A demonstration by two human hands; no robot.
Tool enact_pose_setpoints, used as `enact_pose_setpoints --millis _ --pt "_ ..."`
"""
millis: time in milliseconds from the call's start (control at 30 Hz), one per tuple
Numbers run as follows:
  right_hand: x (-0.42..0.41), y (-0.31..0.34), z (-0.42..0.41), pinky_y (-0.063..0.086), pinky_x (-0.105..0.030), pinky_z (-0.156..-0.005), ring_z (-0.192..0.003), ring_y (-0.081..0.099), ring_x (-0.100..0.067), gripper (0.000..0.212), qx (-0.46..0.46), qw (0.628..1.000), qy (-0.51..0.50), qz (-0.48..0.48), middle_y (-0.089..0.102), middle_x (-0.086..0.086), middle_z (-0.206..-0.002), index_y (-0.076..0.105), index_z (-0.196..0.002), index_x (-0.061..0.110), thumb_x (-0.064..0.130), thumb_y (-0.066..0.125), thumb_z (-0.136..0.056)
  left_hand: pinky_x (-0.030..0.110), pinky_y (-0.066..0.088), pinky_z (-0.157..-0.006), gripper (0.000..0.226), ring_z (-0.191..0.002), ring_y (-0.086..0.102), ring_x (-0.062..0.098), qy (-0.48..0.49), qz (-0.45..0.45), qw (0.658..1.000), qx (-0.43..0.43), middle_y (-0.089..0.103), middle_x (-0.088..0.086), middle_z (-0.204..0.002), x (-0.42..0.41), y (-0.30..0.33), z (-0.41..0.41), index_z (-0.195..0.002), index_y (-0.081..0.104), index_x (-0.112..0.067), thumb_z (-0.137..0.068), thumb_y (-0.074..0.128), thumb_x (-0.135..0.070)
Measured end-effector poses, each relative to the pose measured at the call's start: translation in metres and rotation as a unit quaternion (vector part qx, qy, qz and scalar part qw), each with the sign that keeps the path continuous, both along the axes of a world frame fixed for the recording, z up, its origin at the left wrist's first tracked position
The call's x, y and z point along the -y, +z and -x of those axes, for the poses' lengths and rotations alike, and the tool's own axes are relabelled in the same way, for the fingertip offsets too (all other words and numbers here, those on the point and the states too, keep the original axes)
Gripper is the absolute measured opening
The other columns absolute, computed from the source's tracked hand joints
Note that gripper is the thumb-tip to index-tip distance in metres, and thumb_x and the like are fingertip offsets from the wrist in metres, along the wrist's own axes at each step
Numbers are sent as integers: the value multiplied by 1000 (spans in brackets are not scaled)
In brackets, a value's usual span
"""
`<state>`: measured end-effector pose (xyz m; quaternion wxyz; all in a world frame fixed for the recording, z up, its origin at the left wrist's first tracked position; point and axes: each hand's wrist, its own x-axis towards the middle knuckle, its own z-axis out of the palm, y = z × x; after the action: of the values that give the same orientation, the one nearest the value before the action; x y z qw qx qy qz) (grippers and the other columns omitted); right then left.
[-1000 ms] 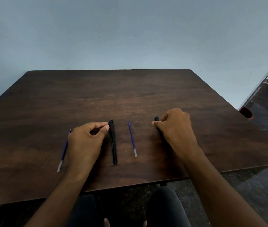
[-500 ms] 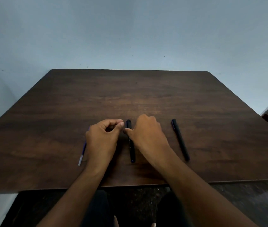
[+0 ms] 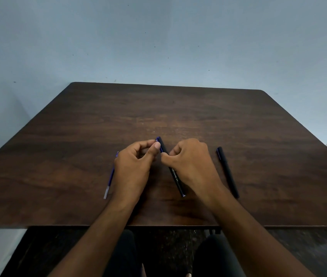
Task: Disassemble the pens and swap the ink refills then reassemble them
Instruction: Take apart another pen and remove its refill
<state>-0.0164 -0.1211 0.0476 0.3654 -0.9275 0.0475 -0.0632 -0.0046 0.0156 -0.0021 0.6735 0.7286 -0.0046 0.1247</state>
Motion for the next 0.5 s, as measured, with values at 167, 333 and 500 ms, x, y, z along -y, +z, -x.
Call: enact_pose_setpoints --millis 167,333,500 --pt "2 4 10 55 -24 -40 -45 69 -15 25 -18 996 33 -81 72 -8 -57 65 -70 14 29 79 -84 28 59 -69 22 -69 71 15 -45 55 997 -17 76 7 -74 0 4 1 -87 78 -18 -88 72 -40" --pt "-1 1 14 58 -27 -45 -51 71 -18 18 -26 985 42 -165 75 -8 -63 68 -86 12 27 78 -86 33 56 -72 18 -70 67 19 -71 137 987 -39 75 14 -79 -3 8 2 -93 77 -11 -88 73 -28" --pt "1 -2 12 51 -22 -46 -50 60 -10 13 -50 976 65 -202 74 -6 -68 75 -84 16 25 71 -93 39 55 -78 13 -77 67 23 -73 147 986 -30 76 16 -89 -3 7 1 -100 76 -12 -94 66 -18"
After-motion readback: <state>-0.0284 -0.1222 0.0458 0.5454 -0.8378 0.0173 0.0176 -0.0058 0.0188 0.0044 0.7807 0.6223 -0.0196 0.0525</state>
